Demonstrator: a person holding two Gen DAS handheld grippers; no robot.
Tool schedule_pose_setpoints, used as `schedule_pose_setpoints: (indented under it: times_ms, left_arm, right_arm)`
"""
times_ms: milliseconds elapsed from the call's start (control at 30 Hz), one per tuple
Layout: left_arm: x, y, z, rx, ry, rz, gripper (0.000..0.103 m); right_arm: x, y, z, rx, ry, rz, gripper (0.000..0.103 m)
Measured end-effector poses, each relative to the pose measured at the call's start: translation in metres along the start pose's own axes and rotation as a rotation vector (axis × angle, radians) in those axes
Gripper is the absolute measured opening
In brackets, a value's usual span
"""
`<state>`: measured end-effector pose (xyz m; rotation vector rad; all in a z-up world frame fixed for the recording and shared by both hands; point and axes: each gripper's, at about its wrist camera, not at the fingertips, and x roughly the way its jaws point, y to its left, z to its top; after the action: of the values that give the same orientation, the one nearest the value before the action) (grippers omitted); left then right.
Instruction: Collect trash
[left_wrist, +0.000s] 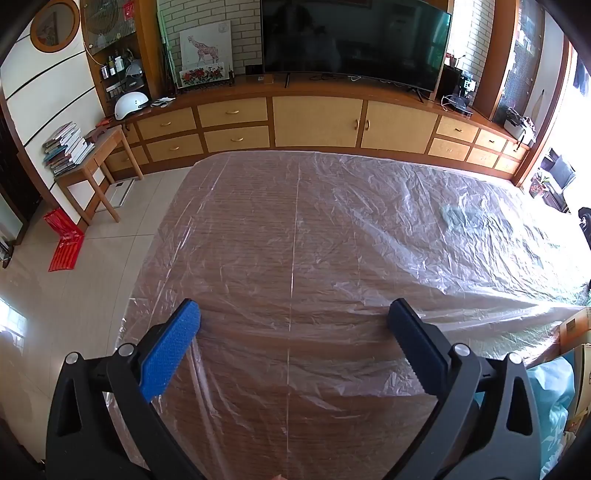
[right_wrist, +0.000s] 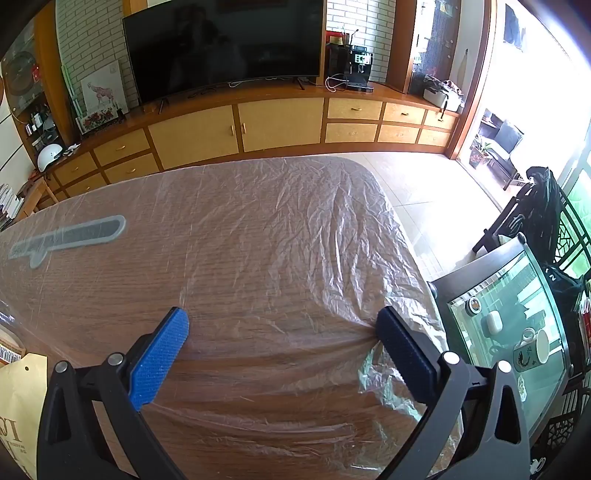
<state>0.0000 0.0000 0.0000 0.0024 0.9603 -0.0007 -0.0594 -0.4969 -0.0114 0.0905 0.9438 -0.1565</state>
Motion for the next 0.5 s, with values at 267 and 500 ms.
schedule_pose_setpoints:
  times_ms: [267, 500]
  left_arm:
    - [0.0001, 0.0000, 0.0000, -0.004, 0.002, 0.002, 0.102]
    - [-0.0023, -0.0015, -0.0053, -0.006, -0.008, 0.005, 0.102]
  right_arm:
    - [-0.0009, 0.0002, 0.0001, 0.004, 0.000, -0.002, 0.099]
    - [-0.0045, -0.0016, -0.0039, 0.012, 0.001, -0.007, 0.099]
